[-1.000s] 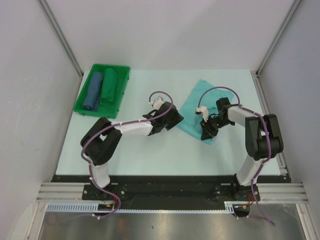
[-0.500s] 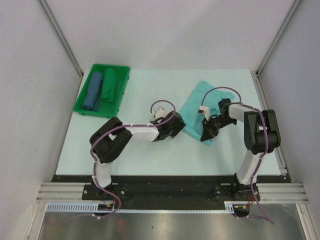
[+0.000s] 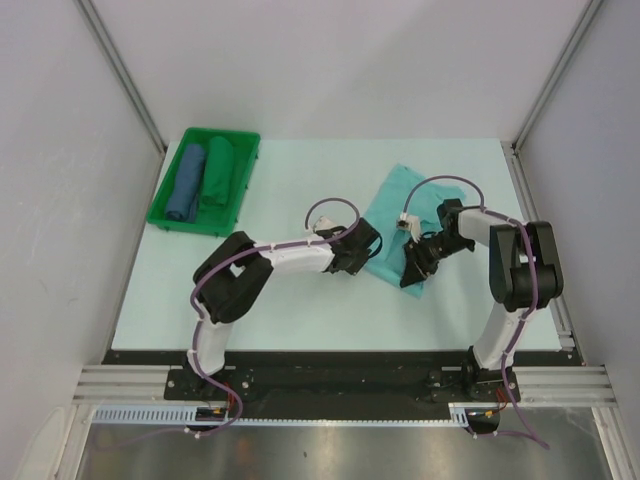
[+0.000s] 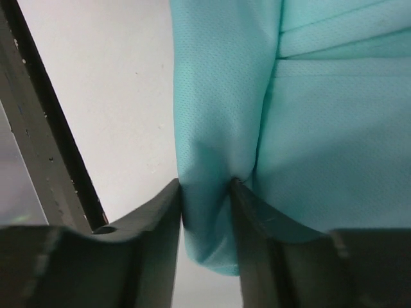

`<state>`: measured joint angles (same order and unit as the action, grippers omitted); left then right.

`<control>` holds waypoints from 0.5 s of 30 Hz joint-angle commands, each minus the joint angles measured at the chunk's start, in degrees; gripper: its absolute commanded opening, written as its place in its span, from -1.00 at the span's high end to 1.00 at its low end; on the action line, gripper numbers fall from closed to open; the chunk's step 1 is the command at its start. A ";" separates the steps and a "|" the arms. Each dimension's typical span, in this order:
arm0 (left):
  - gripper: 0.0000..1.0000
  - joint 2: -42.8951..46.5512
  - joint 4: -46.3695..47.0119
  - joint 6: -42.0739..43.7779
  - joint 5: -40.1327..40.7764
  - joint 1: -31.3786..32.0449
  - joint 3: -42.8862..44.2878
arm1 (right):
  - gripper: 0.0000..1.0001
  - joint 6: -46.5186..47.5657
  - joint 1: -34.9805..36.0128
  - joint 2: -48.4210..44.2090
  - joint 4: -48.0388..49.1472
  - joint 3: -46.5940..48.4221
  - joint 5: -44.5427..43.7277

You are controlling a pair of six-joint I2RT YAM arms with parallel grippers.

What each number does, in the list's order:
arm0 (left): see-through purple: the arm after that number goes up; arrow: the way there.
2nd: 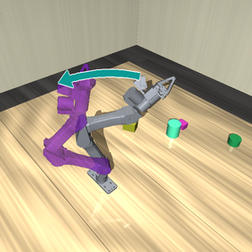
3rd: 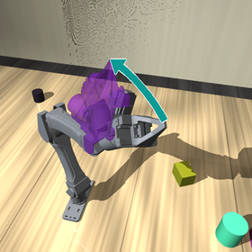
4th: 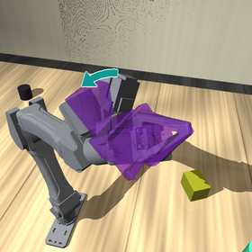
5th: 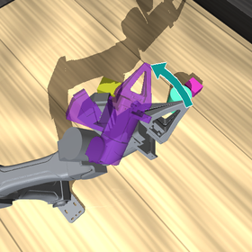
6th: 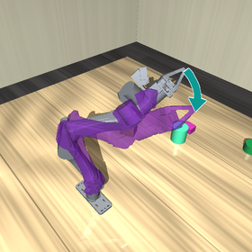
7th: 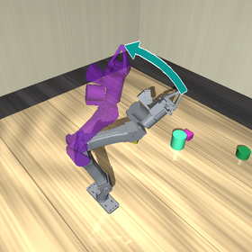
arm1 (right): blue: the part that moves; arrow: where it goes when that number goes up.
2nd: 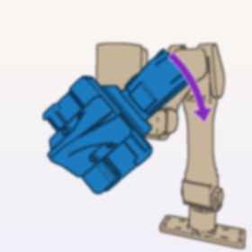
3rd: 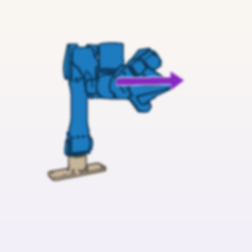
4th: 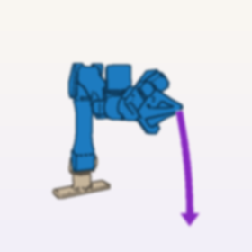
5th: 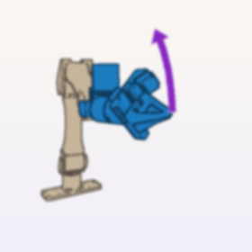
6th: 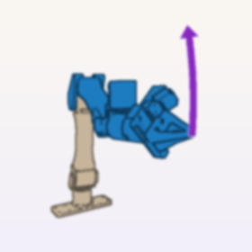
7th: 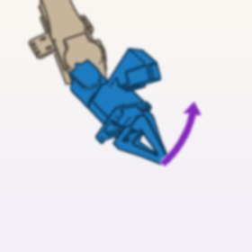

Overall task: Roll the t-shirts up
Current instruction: Roll the T-shirt to the center of the board.

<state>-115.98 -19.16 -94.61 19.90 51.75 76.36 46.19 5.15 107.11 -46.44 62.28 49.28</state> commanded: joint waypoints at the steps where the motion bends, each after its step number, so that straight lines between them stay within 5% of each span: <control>1: 0.99 -1.17 -12.21 -3.47 -0.65 0.64 4.50 | 0.03 -3.21 -0.05 -7.08 2.64 -2.42 -4.71; 7: 1.00 -0.91 -17.56 -4.62 -1.97 0.64 5.73 | -0.26 -8.40 3.45 -25.49 17.74 -12.96 -13.05; 15: 1.00 -3.28 -24.88 -3.39 -4.78 -0.33 11.09 | -0.46 -9.46 25.40 -43.12 35.71 -29.93 -37.99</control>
<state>-118.06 -37.54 -98.06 17.45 51.94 85.03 38.11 22.68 66.67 -20.97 35.97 26.24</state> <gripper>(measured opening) 0.038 0.724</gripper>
